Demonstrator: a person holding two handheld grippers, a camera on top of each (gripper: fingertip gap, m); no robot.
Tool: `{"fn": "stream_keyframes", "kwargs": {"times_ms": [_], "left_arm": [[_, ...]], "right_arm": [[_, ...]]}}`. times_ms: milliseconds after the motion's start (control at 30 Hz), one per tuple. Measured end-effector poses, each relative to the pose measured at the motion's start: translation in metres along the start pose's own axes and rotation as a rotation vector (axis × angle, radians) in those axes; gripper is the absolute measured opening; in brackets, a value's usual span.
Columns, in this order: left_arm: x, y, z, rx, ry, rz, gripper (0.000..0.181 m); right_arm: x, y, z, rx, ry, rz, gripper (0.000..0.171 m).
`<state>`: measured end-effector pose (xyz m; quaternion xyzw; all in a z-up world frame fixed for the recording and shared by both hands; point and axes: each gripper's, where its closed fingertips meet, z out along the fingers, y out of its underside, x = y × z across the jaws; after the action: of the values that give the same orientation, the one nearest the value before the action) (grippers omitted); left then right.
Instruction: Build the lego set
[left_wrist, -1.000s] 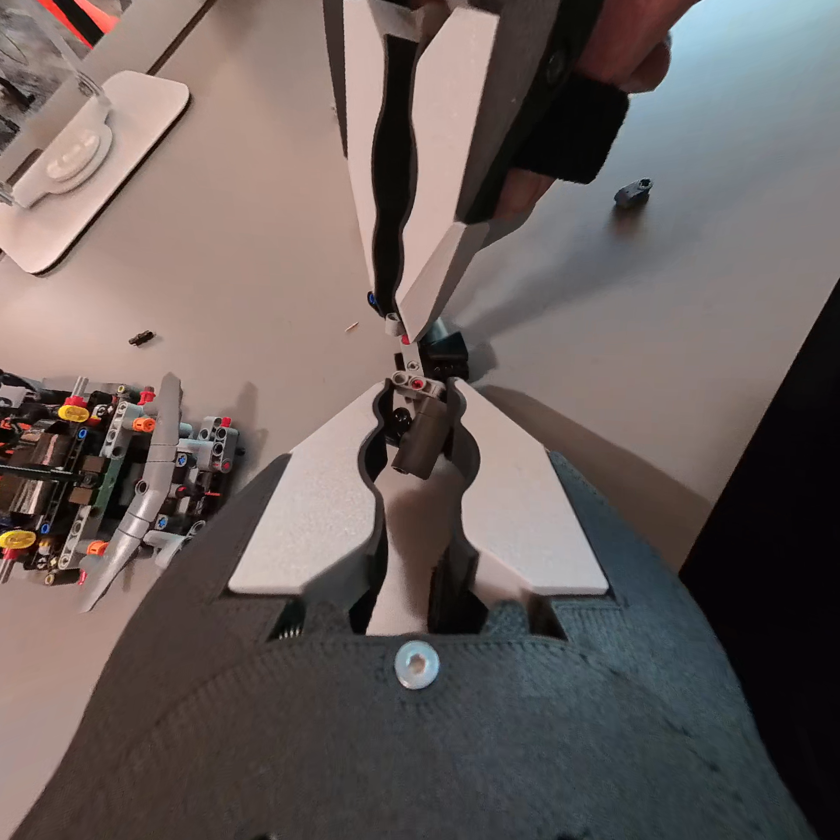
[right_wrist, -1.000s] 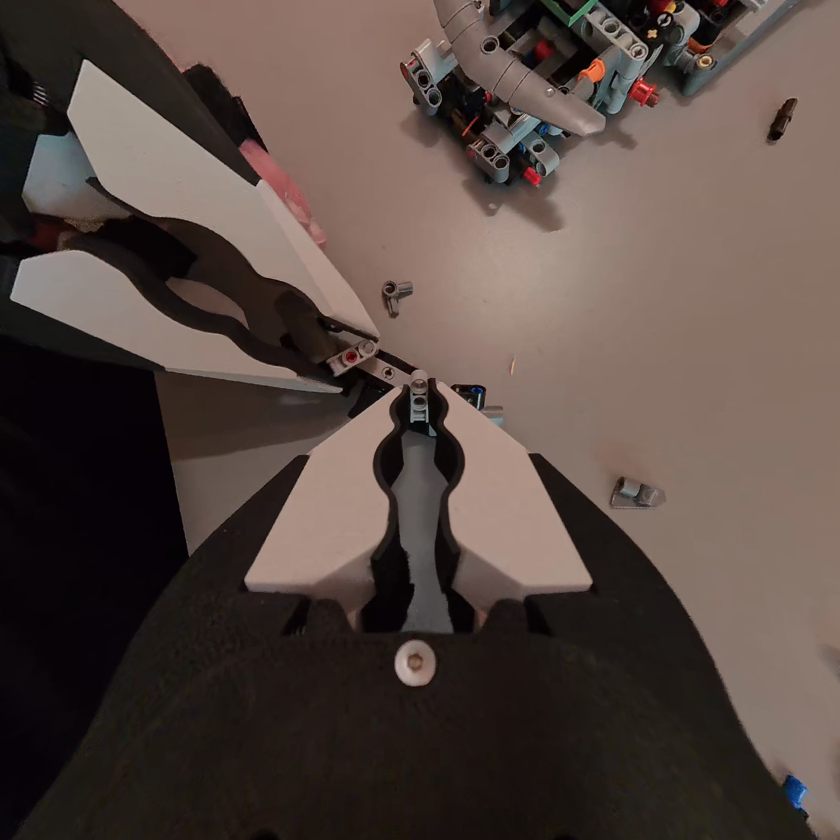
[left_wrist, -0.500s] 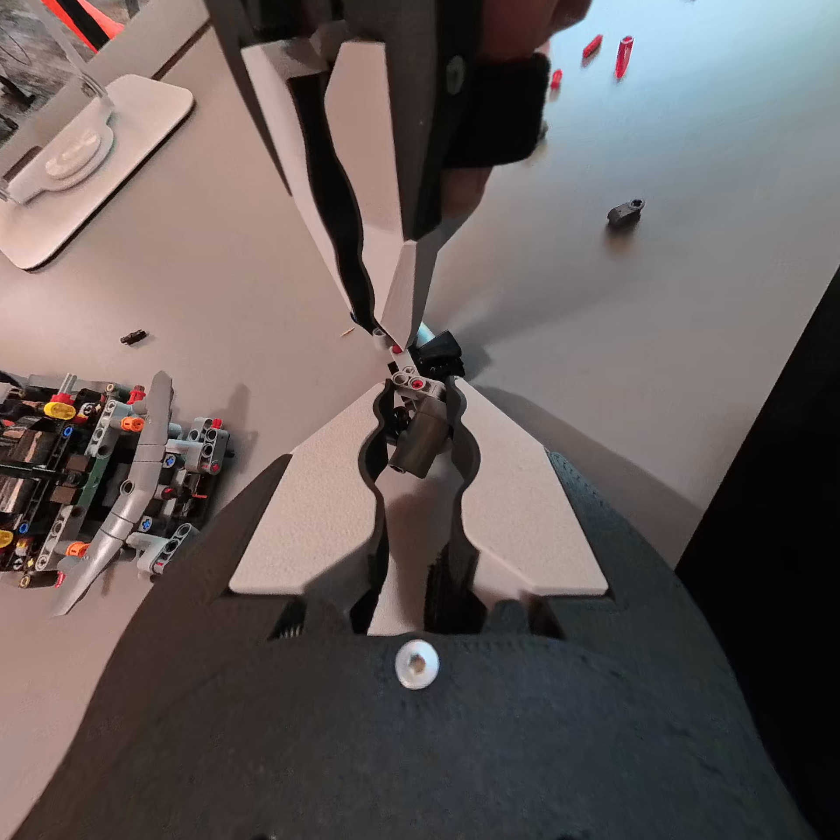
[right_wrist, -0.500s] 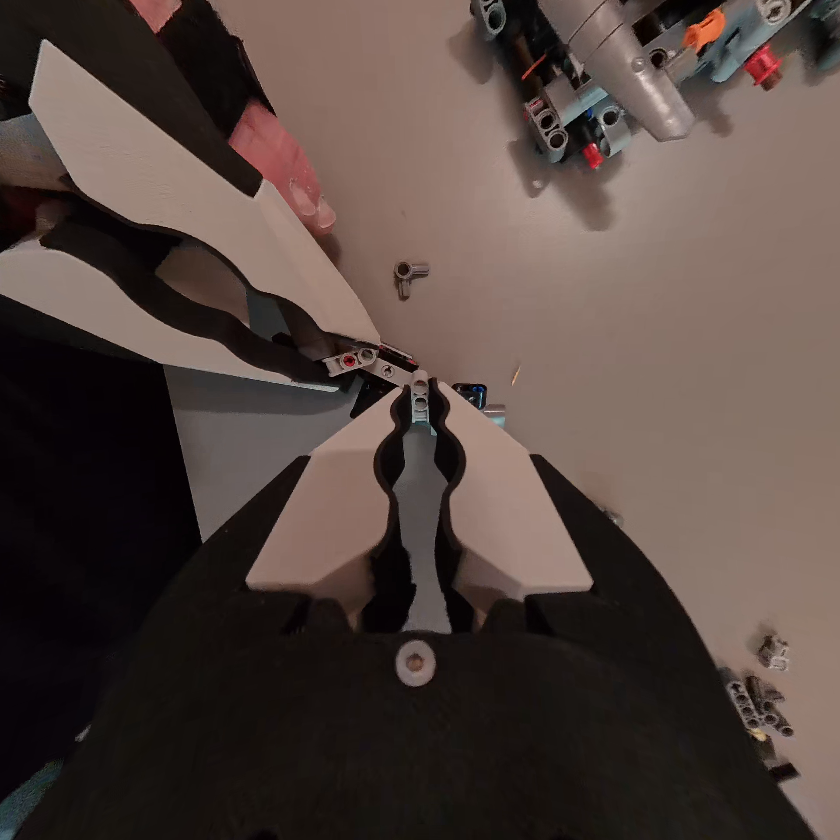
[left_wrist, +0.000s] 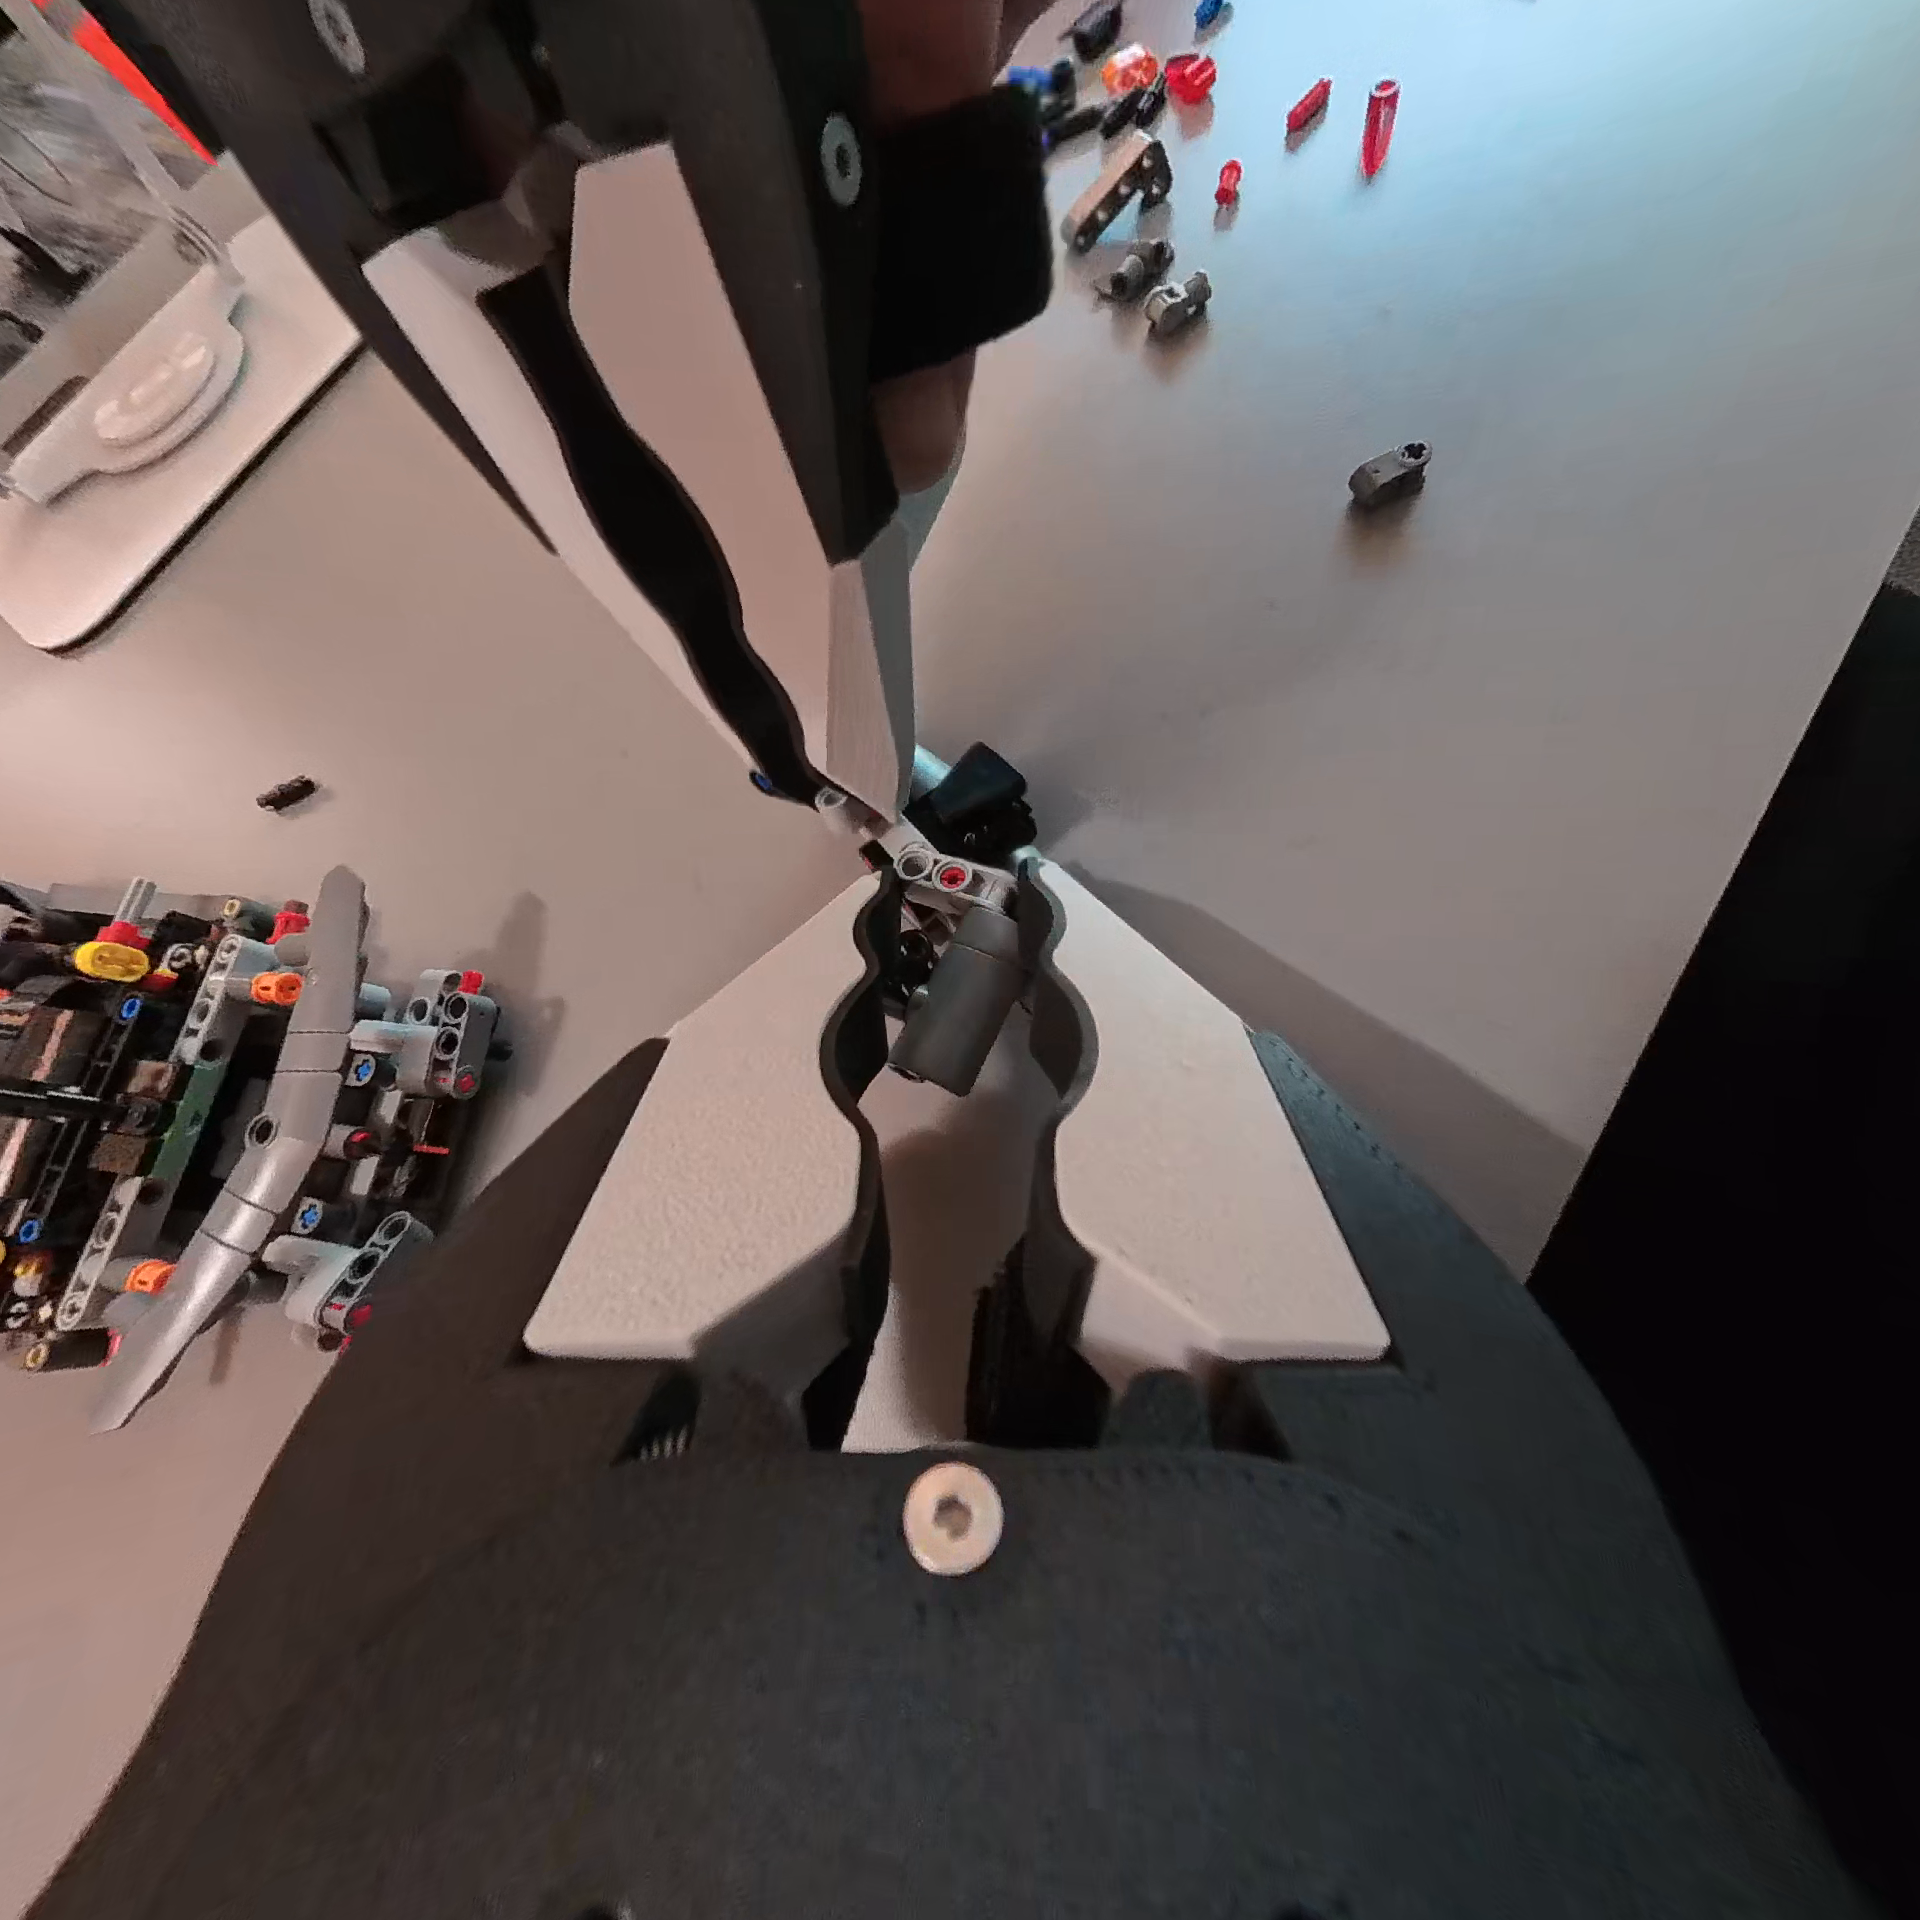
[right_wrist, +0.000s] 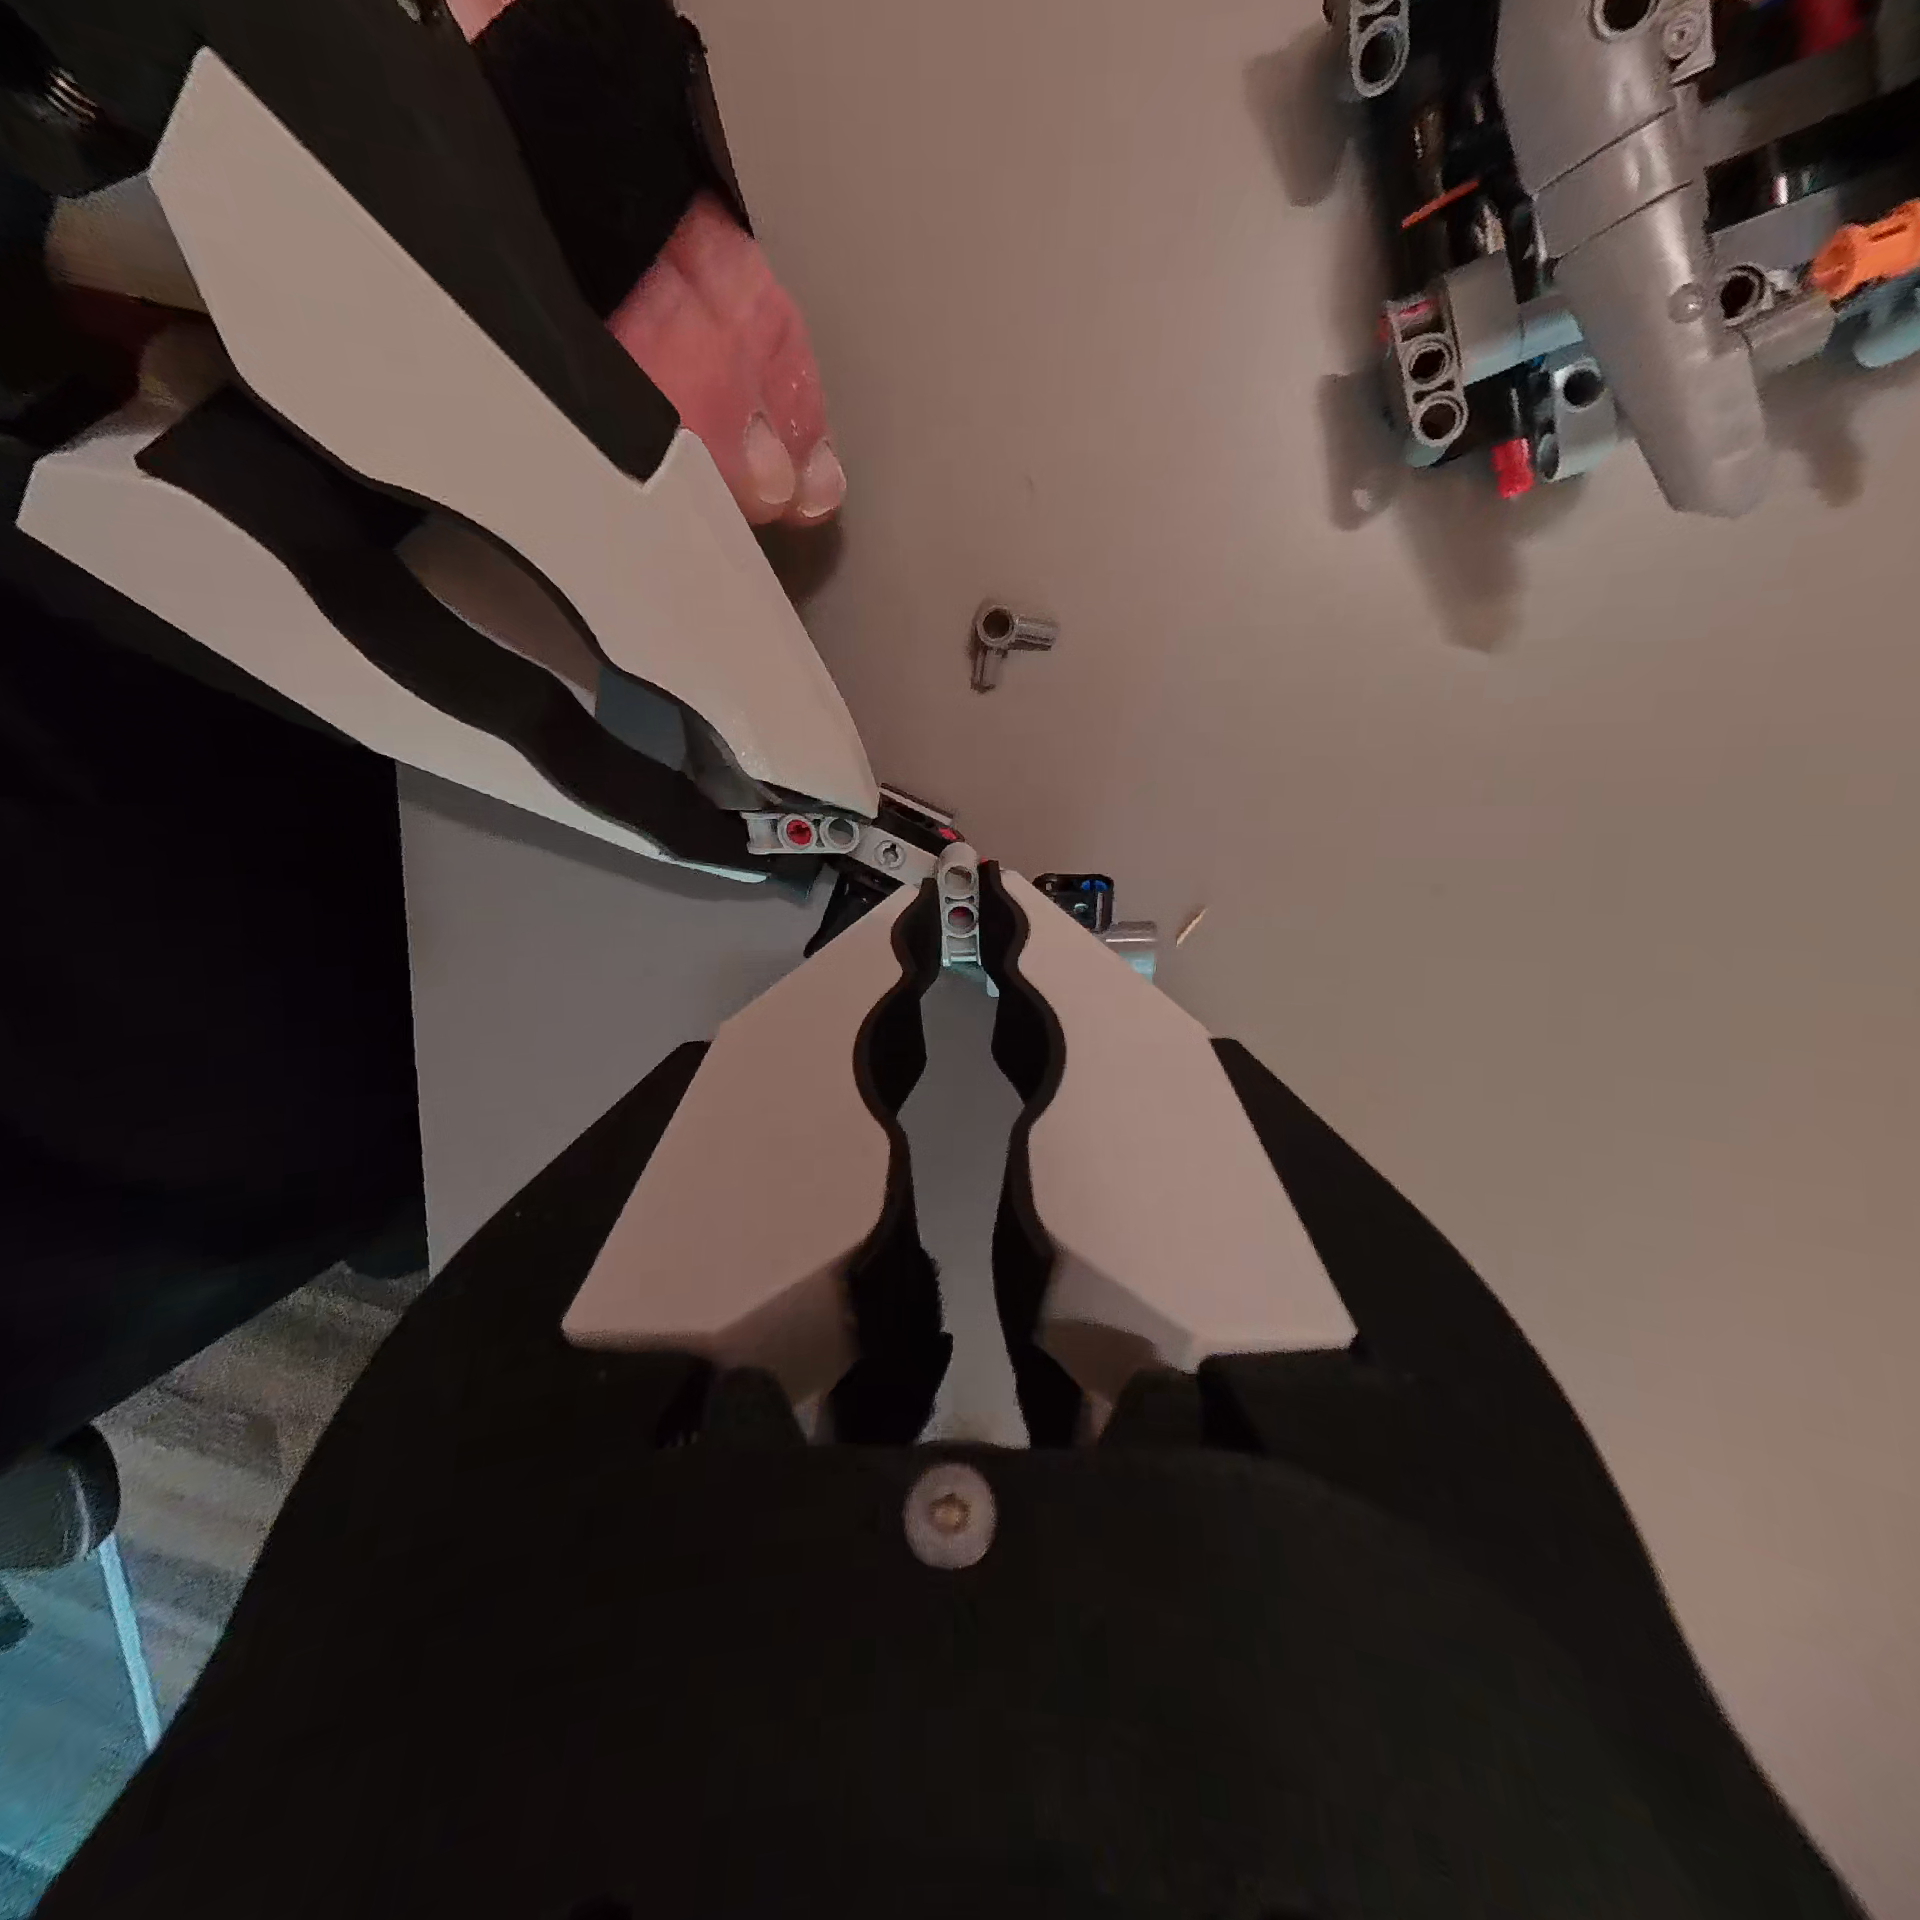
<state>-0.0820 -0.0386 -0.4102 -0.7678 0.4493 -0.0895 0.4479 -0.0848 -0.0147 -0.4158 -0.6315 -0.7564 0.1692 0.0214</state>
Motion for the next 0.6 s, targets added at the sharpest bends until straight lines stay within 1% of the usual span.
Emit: {"fn": "stream_keyframes", "kwargs": {"times_ms": [33,300,367,400,467,500,600], "left_arm": [[0.0,0.0,0.0,0.004,0.006,-0.013,0.021],[0.001,-0.002,0.001,0.006,0.019,-0.016,0.021],[0.0,-0.001,0.001,-0.001,0.013,-0.012,0.021],[0.001,0.0,0.001,-0.002,0.022,-0.017,0.021],[0.001,0.001,0.001,-0.009,0.021,-0.001,0.021],[0.002,0.0,0.001,-0.01,0.026,0.008,0.021],[0.006,-0.001,0.001,-0.007,0.053,0.025,0.021]], "right_arm": [[0.0,0.0,0.0,-0.013,-0.005,-0.008,0.004],[0.001,0.0,0.0,-0.055,-0.003,0.024,0.005],[0.002,-0.003,0.0,-0.01,-0.013,0.06,0.005],[-0.002,-0.004,-0.001,0.011,-0.034,0.07,0.011],[-0.006,-0.011,-0.01,0.077,-0.062,0.089,0.028],[-0.004,-0.011,-0.018,0.1,-0.045,0.09,0.03],[0.003,-0.011,-0.041,0.187,-0.014,0.062,0.024]]}}
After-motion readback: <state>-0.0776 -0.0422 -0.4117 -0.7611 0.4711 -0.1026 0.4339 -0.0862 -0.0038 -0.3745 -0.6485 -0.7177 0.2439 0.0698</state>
